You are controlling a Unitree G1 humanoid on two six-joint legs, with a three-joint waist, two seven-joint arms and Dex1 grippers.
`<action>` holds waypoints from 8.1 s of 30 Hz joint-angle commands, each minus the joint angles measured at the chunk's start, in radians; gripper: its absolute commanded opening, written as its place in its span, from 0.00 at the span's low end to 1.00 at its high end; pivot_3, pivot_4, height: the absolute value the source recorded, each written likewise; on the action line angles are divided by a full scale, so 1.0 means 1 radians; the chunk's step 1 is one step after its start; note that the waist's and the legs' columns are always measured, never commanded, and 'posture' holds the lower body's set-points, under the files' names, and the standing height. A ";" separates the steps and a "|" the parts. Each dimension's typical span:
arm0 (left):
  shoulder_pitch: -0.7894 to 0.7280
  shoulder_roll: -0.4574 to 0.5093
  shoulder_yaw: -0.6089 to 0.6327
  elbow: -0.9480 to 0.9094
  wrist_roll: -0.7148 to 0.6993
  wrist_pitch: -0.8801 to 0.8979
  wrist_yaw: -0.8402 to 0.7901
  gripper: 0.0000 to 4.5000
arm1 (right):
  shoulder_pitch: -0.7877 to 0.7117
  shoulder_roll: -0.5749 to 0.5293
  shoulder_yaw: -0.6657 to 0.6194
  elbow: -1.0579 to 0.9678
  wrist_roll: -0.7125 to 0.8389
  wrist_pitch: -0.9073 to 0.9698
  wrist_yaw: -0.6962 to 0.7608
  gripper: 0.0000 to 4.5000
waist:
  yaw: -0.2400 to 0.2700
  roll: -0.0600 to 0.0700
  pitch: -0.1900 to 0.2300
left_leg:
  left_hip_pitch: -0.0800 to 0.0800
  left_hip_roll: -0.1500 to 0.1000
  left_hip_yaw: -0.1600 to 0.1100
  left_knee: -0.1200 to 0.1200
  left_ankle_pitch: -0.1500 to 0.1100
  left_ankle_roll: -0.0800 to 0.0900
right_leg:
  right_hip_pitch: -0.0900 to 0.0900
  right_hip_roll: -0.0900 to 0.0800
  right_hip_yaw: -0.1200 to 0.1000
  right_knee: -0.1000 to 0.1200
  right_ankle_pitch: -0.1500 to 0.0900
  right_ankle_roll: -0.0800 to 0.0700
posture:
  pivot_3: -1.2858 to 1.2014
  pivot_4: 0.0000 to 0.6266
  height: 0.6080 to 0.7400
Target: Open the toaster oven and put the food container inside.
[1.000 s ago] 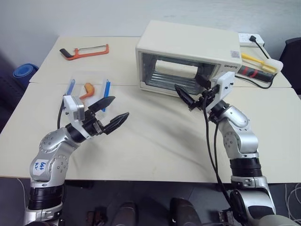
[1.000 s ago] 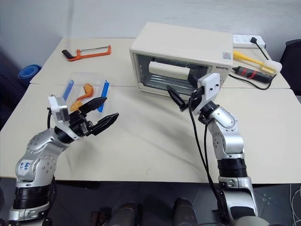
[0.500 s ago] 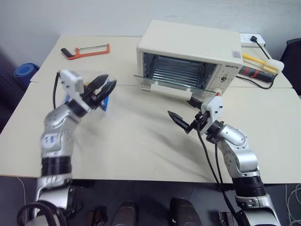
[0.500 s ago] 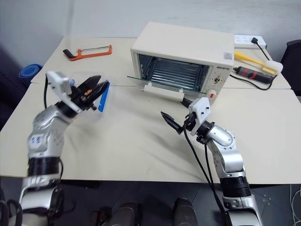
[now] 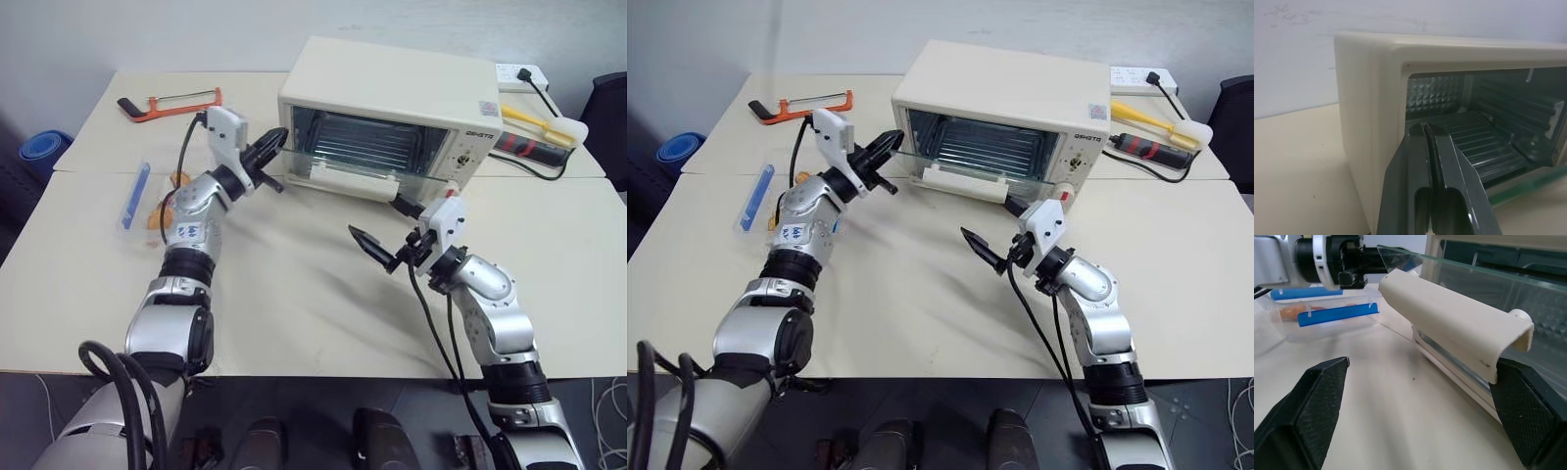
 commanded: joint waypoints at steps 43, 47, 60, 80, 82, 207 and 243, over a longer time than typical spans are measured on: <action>1.408 0.133 0.602 -1.494 -0.298 0.725 0.207 1.00 | 0.126 -0.103 -0.059 -0.134 0.220 -0.113 0.303 1.00 | 0.054 -0.001 0.000 | 0.004 0.002 -0.003 0.007 0.000 0.000 | 0.006 0.000 0.001 0.003 0.000 -0.002 | 0.52 0.24 1.00; 1.349 0.154 0.626 -1.579 -0.467 0.988 0.404 1.00 | 0.127 -0.111 -0.062 -0.122 0.209 -0.121 0.308 1.00 | 0.065 -0.001 0.000 | 0.004 0.002 -0.007 0.010 -0.002 0.000 | 0.009 0.000 0.000 0.002 0.001 -0.002 | 0.52 0.24 1.00; 0.746 0.151 0.473 -1.338 -1.394 1.129 1.823 1.00 | 0.199 -0.161 -0.072 -0.167 0.226 -0.083 0.328 1.00 | 0.039 -0.003 -0.001 | 0.013 0.002 -0.007 0.003 -0.002 -0.001 | 0.009 0.000 0.007 0.005 0.001 -0.002 | 0.52 0.24 1.00; 0.494 0.264 0.250 -0.918 -1.285 1.123 1.872 0.81 | 0.320 -0.143 -0.069 -0.291 0.225 -0.056 0.245 1.00 | 0.048 -0.004 -0.002 | 0.012 0.002 0.006 0.002 -0.002 -0.001 | 0.006 0.001 0.010 0.004 0.001 -0.002 | 0.52 0.24 1.00; 0.487 0.273 0.262 -0.905 -1.269 1.124 1.868 0.67 | 0.319 -0.141 -0.066 -0.285 0.222 -0.060 0.244 1.00 | 0.046 -0.004 -0.002 | 0.012 0.002 0.007 0.002 -0.002 -0.002 | 0.005 0.002 0.011 0.004 0.001 -0.002 | 0.52 0.24 1.00; 0.041 -0.125 -0.096 -0.001 0.095 0.036 0.048 0.00 | -0.358 -0.056 -0.048 0.648 -0.109 -0.284 -0.029 0.00 | 0.002 -0.008 -0.001 | 0.000 0.010 0.018 0.016 -0.009 0.002 | -0.006 0.011 0.017 0.005 0.003 -0.002 | 0.52 0.24 1.00; 0.695 0.340 0.117 -1.101 -0.385 0.585 -0.270 0.99 | -0.110 -0.107 -0.166 0.412 0.179 -0.129 0.357 0.00 | 0.000 -0.006 -0.002 | -0.003 0.012 0.020 0.018 -0.009 0.001 | -0.014 0.010 0.019 0.013 0.003 -0.003 | 0.52 0.24 1.00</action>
